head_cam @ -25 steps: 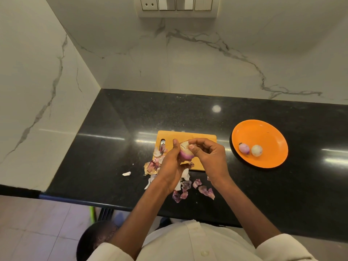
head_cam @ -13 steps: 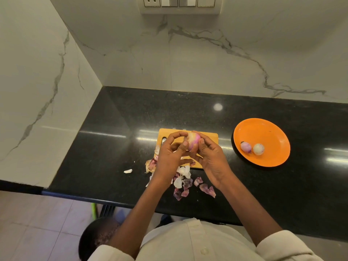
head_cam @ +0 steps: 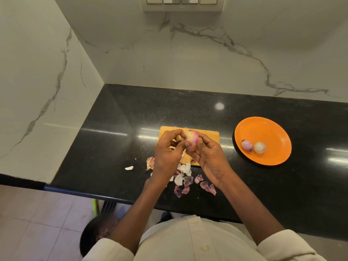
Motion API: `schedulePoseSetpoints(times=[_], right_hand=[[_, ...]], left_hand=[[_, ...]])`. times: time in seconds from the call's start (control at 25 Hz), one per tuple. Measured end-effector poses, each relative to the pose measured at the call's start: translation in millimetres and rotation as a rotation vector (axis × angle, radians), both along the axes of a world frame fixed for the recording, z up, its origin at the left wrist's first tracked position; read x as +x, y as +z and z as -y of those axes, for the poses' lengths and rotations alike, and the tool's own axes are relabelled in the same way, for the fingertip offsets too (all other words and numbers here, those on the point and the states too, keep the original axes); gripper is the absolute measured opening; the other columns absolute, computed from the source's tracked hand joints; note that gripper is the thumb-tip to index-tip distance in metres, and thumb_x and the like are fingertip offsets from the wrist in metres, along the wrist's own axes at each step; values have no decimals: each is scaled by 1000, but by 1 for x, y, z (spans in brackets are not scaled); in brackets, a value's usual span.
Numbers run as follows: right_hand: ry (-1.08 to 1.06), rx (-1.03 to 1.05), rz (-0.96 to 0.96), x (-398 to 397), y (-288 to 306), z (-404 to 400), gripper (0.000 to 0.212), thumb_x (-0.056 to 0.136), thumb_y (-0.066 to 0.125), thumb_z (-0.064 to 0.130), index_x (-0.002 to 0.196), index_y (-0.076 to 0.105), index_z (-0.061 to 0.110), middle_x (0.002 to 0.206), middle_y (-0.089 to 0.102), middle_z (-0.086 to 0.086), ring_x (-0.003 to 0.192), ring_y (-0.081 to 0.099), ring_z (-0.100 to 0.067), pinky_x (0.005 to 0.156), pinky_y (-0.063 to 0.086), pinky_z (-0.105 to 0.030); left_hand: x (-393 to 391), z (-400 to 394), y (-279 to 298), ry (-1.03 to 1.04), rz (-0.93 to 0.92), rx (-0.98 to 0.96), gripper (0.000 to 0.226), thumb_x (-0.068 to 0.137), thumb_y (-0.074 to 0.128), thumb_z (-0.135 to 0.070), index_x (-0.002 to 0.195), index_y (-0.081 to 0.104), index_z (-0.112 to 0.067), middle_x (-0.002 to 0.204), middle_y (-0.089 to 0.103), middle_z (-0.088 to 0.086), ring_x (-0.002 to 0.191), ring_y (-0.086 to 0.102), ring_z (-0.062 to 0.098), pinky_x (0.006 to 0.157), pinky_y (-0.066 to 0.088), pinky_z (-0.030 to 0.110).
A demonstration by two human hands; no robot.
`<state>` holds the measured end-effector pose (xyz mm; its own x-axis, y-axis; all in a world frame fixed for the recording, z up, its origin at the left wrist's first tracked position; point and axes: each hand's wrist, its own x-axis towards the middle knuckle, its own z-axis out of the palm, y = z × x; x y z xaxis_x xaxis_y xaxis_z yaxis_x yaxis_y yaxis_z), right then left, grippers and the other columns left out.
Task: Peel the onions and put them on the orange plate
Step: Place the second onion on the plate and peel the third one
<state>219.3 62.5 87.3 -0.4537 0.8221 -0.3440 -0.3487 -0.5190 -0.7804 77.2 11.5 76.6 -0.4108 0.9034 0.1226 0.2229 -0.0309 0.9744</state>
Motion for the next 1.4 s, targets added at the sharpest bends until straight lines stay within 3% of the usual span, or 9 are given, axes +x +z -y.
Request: schedulePoseSetpoints(times=[0.24, 0.4, 0.56, 0.68, 0.92, 1.16, 1.28, 1.4], right_hand=[[-5, -66, -82, -1, 7, 6, 36, 108, 50, 13, 141, 59, 2, 129, 71, -23, 114, 71, -30, 89, 63, -34], [-33, -123, -110, -5, 9, 9, 38, 108, 50, 13, 142, 57, -2, 134, 67, -26, 115, 72, -31, 90, 64, -36], [-50, -132, -105, -5, 12, 8, 37, 106, 52, 14, 140, 60, 1, 131, 71, -21, 118, 72, -31, 90, 64, -36], [-37, -100, -66, -7, 14, 7, 36, 107, 53, 13, 141, 60, 4, 131, 71, -20, 123, 69, -34, 91, 64, -36], [-7, -79, -64, -18, 20, 13, 36, 108, 51, 10, 142, 58, 2, 134, 68, -24, 118, 71, -33, 92, 64, -35], [-14, -163, -141, -18, 17, 16, 36, 107, 49, 4, 142, 58, 1, 138, 66, -26, 114, 71, -29, 86, 64, -33], [-39, -172, -135, -19, 13, 19, 33, 106, 51, 3, 136, 64, 6, 132, 68, -24, 102, 71, -23, 79, 63, -28], [-6, -46, -6, -20, 9, 20, 36, 108, 49, 4, 137, 67, 16, 130, 67, -26, 91, 65, -16, 92, 63, -37]], left_hand=[[2, -4, -6, 38, -31, 10, 17, 94, 69, -3, 106, 77, -12, 100, 65, 0, 90, 63, 13, 77, 60, 45], [7, -4, -7, 64, -117, 17, 20, 95, 57, 2, 100, 73, -10, 96, 63, 1, 89, 62, 17, 74, 57, 47], [5, 0, -3, 92, -74, 45, 18, 101, 62, -1, 109, 71, -15, 96, 67, -2, 89, 65, 20, 77, 58, 43], [2, 1, -1, 115, -169, 92, 30, 95, 61, 12, 108, 72, -12, 98, 69, -2, 92, 67, 21, 78, 59, 45], [8, -2, 5, 212, -330, 3, 36, 85, 45, 14, 96, 57, -18, 87, 56, -4, 78, 54, 14, 63, 51, 43], [18, -5, 5, 262, -184, -65, 31, 81, 39, 13, 85, 53, -15, 83, 52, -2, 78, 51, 23, 65, 48, 51], [21, -5, 2, 279, -69, -89, 32, 80, 36, 9, 80, 50, -20, 80, 51, -1, 76, 47, 23, 66, 45, 52], [23, -5, 3, 283, -1, -135, 33, 81, 37, 8, 79, 49, -23, 80, 52, 3, 75, 46, 21, 64, 44, 52]])
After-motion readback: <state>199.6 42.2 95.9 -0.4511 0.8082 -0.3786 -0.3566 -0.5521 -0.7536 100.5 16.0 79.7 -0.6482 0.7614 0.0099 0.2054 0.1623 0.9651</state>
